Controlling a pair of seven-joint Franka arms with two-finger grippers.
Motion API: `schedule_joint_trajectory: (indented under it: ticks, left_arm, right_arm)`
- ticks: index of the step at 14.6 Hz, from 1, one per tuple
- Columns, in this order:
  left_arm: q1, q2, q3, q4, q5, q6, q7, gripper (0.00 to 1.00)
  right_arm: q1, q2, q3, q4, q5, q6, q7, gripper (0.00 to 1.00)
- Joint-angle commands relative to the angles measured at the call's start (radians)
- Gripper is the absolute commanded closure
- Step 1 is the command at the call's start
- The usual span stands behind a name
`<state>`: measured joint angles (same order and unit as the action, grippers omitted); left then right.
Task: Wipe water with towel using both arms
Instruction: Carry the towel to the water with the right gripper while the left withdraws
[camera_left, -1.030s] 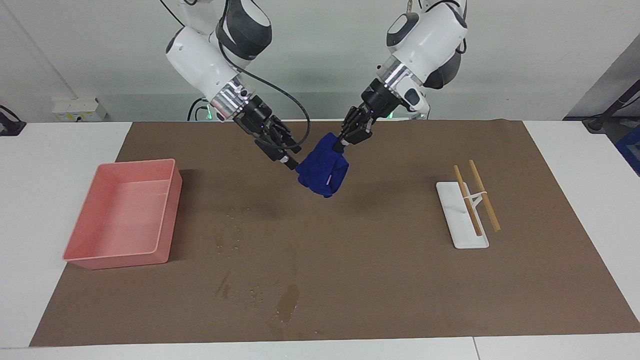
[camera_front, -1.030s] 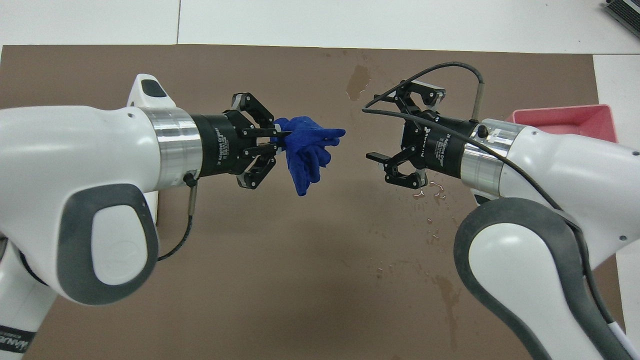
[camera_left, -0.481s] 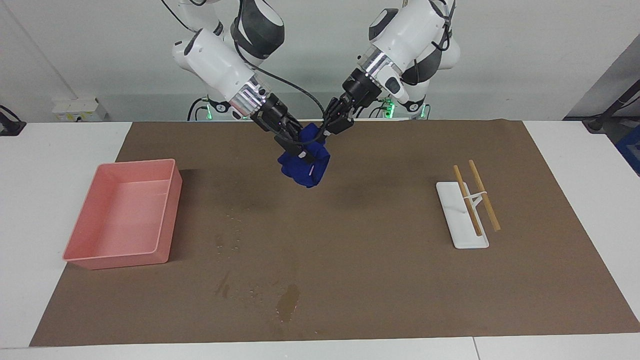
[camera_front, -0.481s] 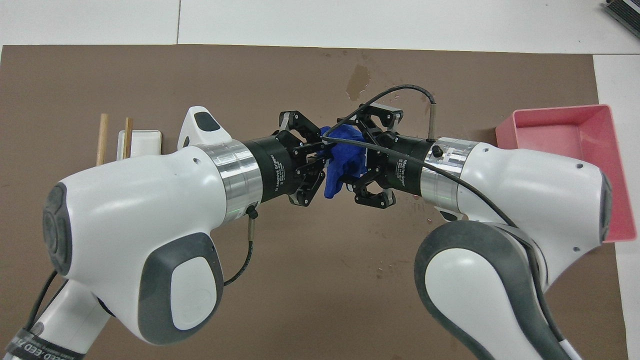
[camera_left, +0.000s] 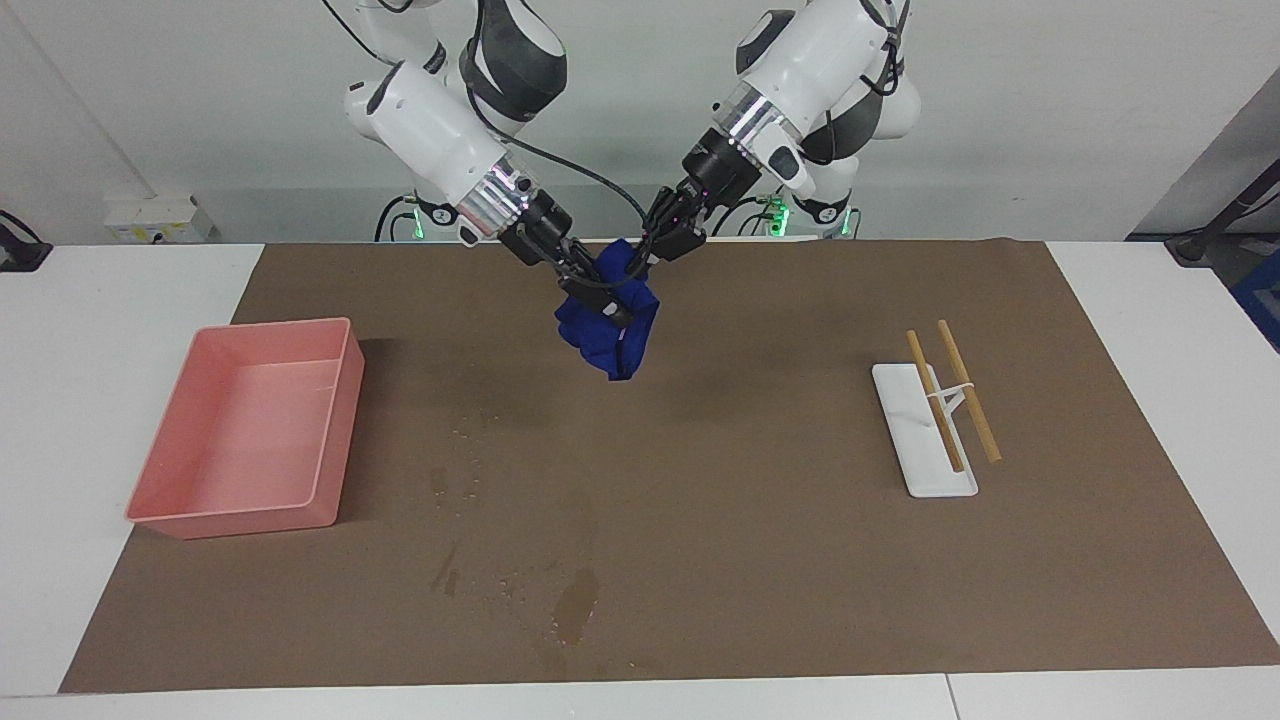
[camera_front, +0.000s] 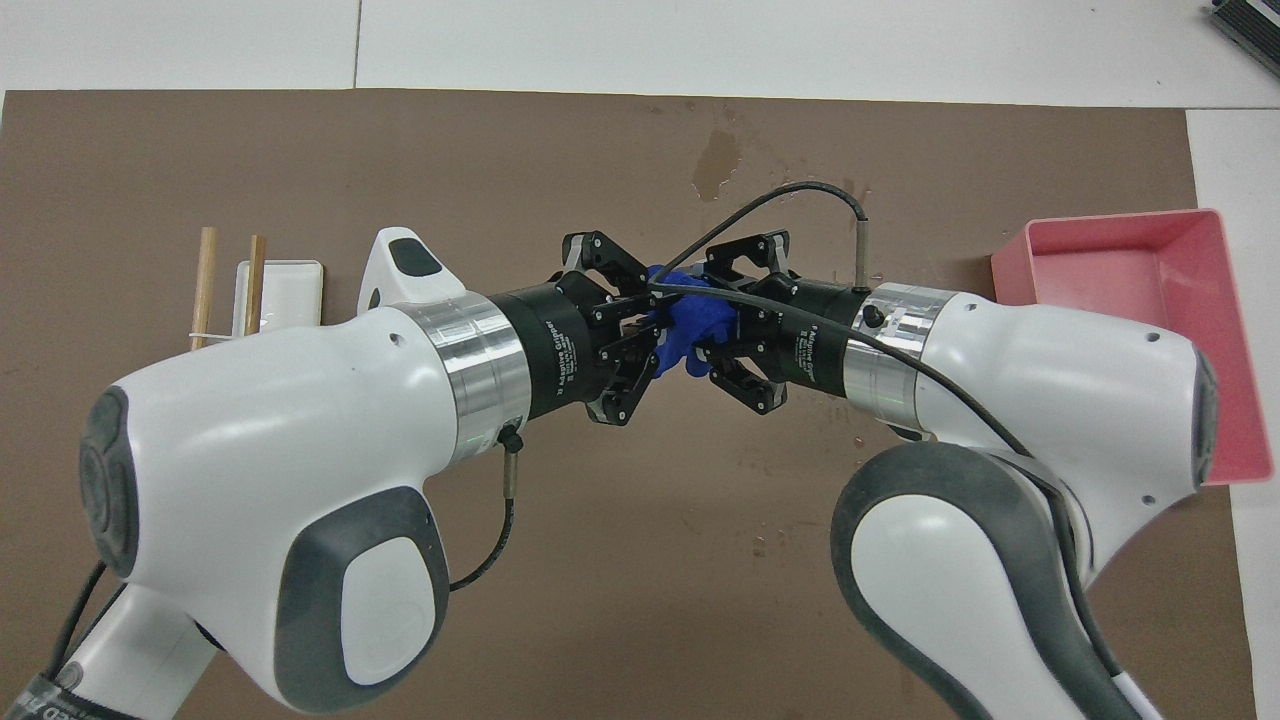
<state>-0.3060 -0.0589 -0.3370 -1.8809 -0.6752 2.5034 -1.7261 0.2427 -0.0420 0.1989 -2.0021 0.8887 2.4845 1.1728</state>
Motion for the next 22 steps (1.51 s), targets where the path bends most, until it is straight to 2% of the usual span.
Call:
schedule_joint_trajectory:
  ticks: [1, 2, 3, 4, 6, 7, 9, 11, 13, 15, 16, 17, 19, 22]
  left_arm:
    - [-0.013, -0.036, 0.015, -0.023, -0.023, -0.005, -0.013, 1.00]
    - [-0.013, -0.036, 0.015, -0.023, -0.023, -0.005, -0.013, 1.00]
    - [-0.013, -0.036, 0.016, -0.021, -0.017, -0.006, -0.012, 0.30]
    - [-0.013, -0.036, 0.018, -0.021, -0.011, -0.006, -0.010, 0.00]
    - [-0.002, -0.035, 0.021, -0.011, 0.012, -0.024, 0.006, 0.00]
    - [0.002, -0.032, 0.021, 0.003, 0.095, -0.053, 0.038, 0.00]
    - [0.034, -0.029, 0.030, 0.028, 0.235, -0.157, 0.082, 0.00]
    - [0.086, -0.021, 0.032, 0.068, 0.258, -0.254, 0.153, 0.00]
    - [0.161, -0.021, 0.032, 0.069, 0.275, -0.317, 0.380, 0.00]
    - [0.221, -0.022, 0.033, 0.080, 0.290, -0.383, 0.585, 0.00]
    - [0.241, -0.021, 0.033, 0.085, 0.316, -0.396, 0.659, 0.00]
    - [0.251, -0.021, 0.033, 0.086, 0.366, -0.405, 0.725, 0.00]
    - [0.258, -0.025, 0.033, 0.085, 0.477, -0.449, 0.837, 0.00]
    - [0.283, -0.030, 0.064, 0.101, 0.543, -0.616, 1.116, 0.00]
  right_arm:
    - [-0.010, -0.022, 0.000, -0.026, 0.026, -0.015, -0.039, 1.00]
    - [-0.010, -0.022, 0.000, -0.026, 0.022, -0.015, -0.041, 1.00]
    - [-0.011, -0.022, 0.000, -0.026, 0.015, -0.016, -0.042, 1.00]
    - [-0.011, -0.022, -0.001, -0.026, 0.013, -0.019, -0.054, 1.00]
    - [-0.011, -0.024, -0.003, -0.026, 0.007, -0.050, -0.096, 1.00]
    - [-0.011, -0.025, -0.006, -0.026, -0.007, -0.076, -0.105, 1.00]
    - [-0.041, -0.032, -0.007, -0.026, -0.115, -0.159, -0.154, 1.00]
    - [-0.086, -0.039, -0.007, -0.023, -0.223, -0.280, -0.264, 1.00]
    - [-0.129, -0.059, -0.007, -0.032, -0.336, -0.411, -0.440, 1.00]
    - [-0.146, -0.088, -0.007, -0.067, -0.510, -0.499, -0.623, 1.00]
    - [-0.154, -0.108, -0.007, -0.101, -0.587, -0.518, -0.724, 1.00]
    - [-0.172, -0.127, -0.007, -0.133, -0.612, -0.521, -0.802, 1.00]
    - [-0.212, -0.157, -0.006, -0.194, -0.613, -0.509, -0.875, 1.00]
    - [-0.244, -0.154, -0.004, -0.253, -0.613, -0.500, -0.949, 1.00]
